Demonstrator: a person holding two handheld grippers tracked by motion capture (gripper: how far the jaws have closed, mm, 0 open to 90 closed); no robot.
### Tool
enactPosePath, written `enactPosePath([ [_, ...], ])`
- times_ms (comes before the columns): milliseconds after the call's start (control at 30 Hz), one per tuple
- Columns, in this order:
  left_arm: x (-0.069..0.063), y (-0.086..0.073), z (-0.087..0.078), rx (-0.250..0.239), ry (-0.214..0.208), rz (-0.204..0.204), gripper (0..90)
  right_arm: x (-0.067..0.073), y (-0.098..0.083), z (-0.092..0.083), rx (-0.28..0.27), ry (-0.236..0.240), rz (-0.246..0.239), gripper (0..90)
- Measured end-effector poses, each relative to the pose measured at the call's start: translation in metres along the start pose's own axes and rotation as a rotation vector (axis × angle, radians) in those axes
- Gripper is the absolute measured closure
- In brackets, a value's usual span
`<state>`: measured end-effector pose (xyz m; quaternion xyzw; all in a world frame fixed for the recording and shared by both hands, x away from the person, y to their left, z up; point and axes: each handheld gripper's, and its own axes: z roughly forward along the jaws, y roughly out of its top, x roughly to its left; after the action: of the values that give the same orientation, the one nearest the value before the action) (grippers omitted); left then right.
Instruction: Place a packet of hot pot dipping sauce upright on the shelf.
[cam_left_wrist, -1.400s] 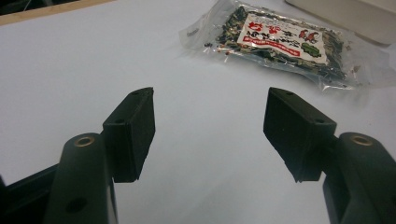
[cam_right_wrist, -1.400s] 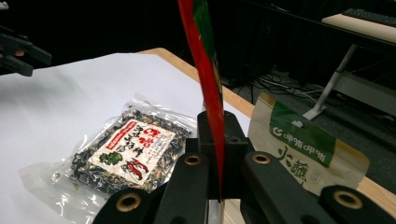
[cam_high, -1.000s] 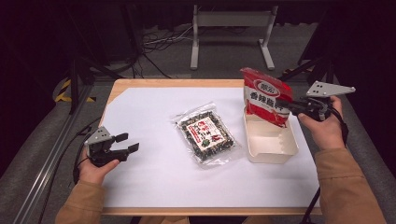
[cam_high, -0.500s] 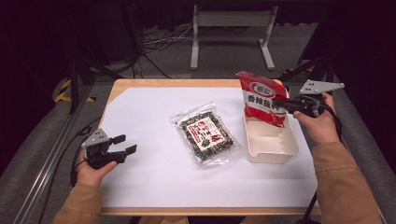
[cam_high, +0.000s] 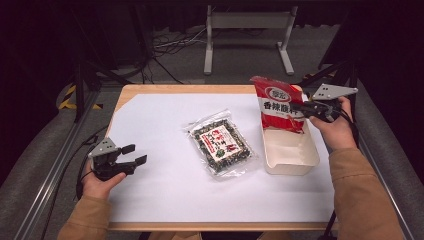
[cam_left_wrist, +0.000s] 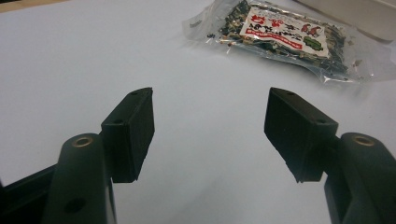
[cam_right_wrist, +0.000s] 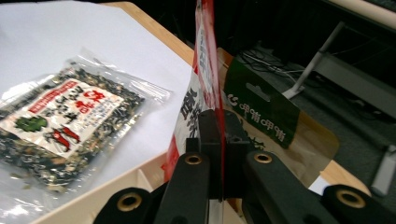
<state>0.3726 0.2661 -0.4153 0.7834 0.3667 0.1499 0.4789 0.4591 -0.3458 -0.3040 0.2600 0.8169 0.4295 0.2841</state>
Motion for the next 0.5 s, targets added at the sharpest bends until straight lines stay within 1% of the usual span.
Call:
enactPosePath([
  [67,0.000,0.000,0.000,0.001,0.001,0.001,34.1,0.000,0.000,0.003,0.003,-0.020,-0.023,89.3],
  [167,-0.001,0.000,0.000,0.003,-0.002,0.000,34.1,0.001,-0.001,0.007,0.012,-0.037,-0.043,89.2],
  [233,0.000,0.000,0.000,0.000,-0.001,-0.001,34.1,0.001,-0.002,0.010,0.017,-0.060,-0.063,89.1],
  [367,0.000,0.000,0.000,-0.003,-0.001,0.001,34.2,0.001,-0.004,0.015,0.015,-0.086,-0.082,88.1],
  [500,0.000,0.000,-0.001,0.000,-0.002,-0.002,34.2,0.001,-0.007,0.017,0.002,-0.103,-0.087,87.5],
])
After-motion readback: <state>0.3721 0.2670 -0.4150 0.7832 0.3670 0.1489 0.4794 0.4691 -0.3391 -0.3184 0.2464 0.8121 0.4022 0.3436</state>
